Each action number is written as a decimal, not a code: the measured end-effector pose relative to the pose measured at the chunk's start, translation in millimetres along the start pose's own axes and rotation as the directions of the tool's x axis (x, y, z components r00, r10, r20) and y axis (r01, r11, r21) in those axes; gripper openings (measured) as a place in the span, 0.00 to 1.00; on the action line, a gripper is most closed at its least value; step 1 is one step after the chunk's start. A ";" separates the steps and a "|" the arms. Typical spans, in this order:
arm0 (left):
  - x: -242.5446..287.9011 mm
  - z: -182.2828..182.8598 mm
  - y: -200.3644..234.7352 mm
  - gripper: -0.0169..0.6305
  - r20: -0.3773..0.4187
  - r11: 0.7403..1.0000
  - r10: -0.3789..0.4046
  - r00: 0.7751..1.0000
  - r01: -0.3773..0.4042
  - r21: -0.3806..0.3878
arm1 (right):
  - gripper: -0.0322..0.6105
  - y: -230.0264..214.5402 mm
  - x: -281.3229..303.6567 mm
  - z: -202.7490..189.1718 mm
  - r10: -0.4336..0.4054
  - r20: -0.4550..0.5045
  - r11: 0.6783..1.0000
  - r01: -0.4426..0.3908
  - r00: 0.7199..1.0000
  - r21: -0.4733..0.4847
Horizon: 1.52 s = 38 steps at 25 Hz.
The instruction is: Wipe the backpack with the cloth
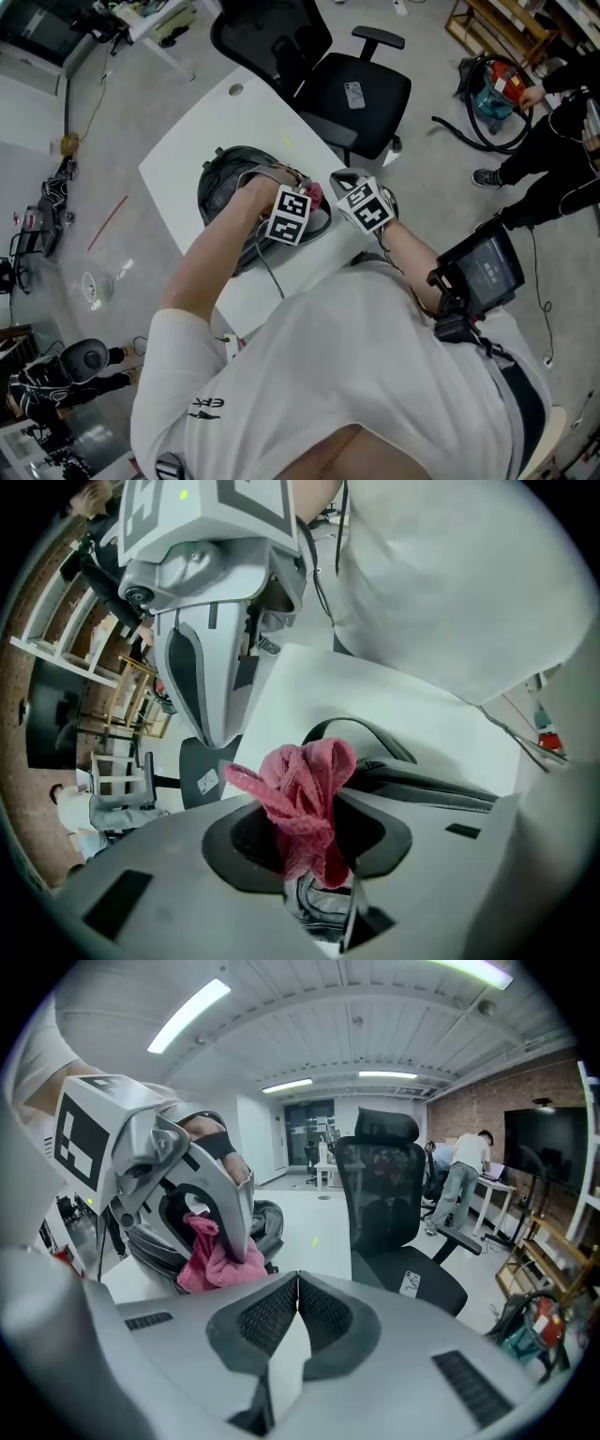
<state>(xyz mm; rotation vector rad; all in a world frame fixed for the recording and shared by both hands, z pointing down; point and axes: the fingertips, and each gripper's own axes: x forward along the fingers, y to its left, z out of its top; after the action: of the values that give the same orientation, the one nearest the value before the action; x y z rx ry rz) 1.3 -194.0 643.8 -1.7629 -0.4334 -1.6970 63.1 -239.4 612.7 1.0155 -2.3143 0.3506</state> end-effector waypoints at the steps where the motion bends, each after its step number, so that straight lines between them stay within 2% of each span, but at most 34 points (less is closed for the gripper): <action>1: -1.2 0.5 -1.7 0.23 0.002 1.000 -0.001 1.000 0.001 -0.005 | 0.05 1.4 -0.9 0.0 -0.002 0.000 1.000 0.002 1.000 0.001; 4: -1.1 -1.6 2.0 0.23 0.037 0.997 0.019 0.999 -0.016 -0.071 | 0.05 -0.6 -1.9 0.9 -0.003 -0.002 1.000 0.003 1.000 0.003; 6: -4.8 -8.3 11.8 0.23 0.087 0.983 0.060 0.994 -0.043 -0.180 | 0.05 -4.2 -1.6 2.8 -0.003 -0.004 1.000 0.003 1.000 0.004; 7: -8.4 -15.3 17.0 0.23 0.106 0.966 0.094 0.990 -0.064 -0.252 | 0.05 -3.9 -2.4 4.6 -0.003 -0.006 1.000 0.003 1.000 0.005; 9: -14.2 -39.2 28.4 0.23 0.109 0.907 0.177 0.978 -0.119 -0.403 | 0.05 -2.1 -3.1 7.8 0.002 -0.012 1.000 -0.002 1.000 0.005; 11: -17.9 -73.2 39.8 0.23 0.066 0.826 0.255 0.965 -0.182 -0.533 | 0.05 -1.6 -1.1 10.2 0.010 -0.021 1.000 -0.010 1.000 0.000; 13: -21.1 -109.9 46.0 0.23 0.000 0.730 0.311 0.950 -0.239 -0.640 | 0.05 -0.5 2.3 9.8 0.019 -0.032 1.000 -0.019 0.999 -0.005; 15: -20.9 -146.1 45.2 0.23 -0.064 0.622 0.333 0.941 -0.271 -0.735 | 0.05 1.1 7.3 9.5 0.030 -0.041 0.999 -0.031 0.999 -0.012; 18: -12.6 -195.5 36.1 0.23 -0.141 0.457 0.312 0.939 -0.279 -0.845 | 0.05 1.0 17.2 11.9 0.051 -0.049 0.998 -0.052 0.998 -0.021; 21: 1.6 -231.6 24.2 0.23 -0.188 0.306 0.278 0.942 -0.272 -0.912 | 0.05 -3.5 24.5 16.8 0.064 -0.056 0.998 -0.065 0.996 -0.024; 24: 17.3 -265.1 18.8 0.23 -0.236 0.169 0.261 0.936 -0.285 -0.944 | 0.05 -13.8 40.8 22.7 0.069 -0.056 0.997 -0.070 0.996 -0.030; 26: 31.4 -283.4 17.3 0.23 -0.257 0.099 0.244 0.935 -0.288 -0.953 | 0.05 -21.7 52.6 26.4 0.073 -0.069 0.997 -0.075 0.995 -0.026; 27: 37.8 -286.6 14.2 0.23 -0.259 0.078 0.233 0.937 -0.283 -0.956 | 0.05 -22.6 55.7 26.5 0.077 -0.077 0.997 -0.080 0.994 -0.024; 29: 45.2 -282.0 5.5 0.23 -0.252 0.068 0.216 0.943 -0.272 -0.960 | 0.05 -18.8 56.8 22.6 0.089 -0.086 0.995 -0.092 0.992 -0.029; 31: 47.8 -276.5 4.5 0.23 -0.251 0.087 0.209 0.945 -0.273 -0.958 | 0.05 -16.7 57.4 19.8 0.096 -0.090 0.994 -0.099 0.991 -0.035; 36: 47.9 -267.1 14.6 0.23 -0.252 0.204 0.196 0.948 -0.291 -0.935 | 0.05 -17.2 61.5 21.0 0.100 -0.091 0.994 -0.104 0.991 -0.032; 38: 47.1 -259.6 21.9 0.23 -0.243 0.263 0.203 0.949 -0.292 -0.920 | 0.05 -18.2 61.7 22.9 0.097 -0.086 0.995 -0.100 0.992 -0.028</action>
<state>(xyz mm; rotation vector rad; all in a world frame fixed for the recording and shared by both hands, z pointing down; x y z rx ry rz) -177.3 -387.1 673.5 -2.3183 1.1703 -1.8762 33.9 -298.0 631.9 0.8561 -2.2912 0.3864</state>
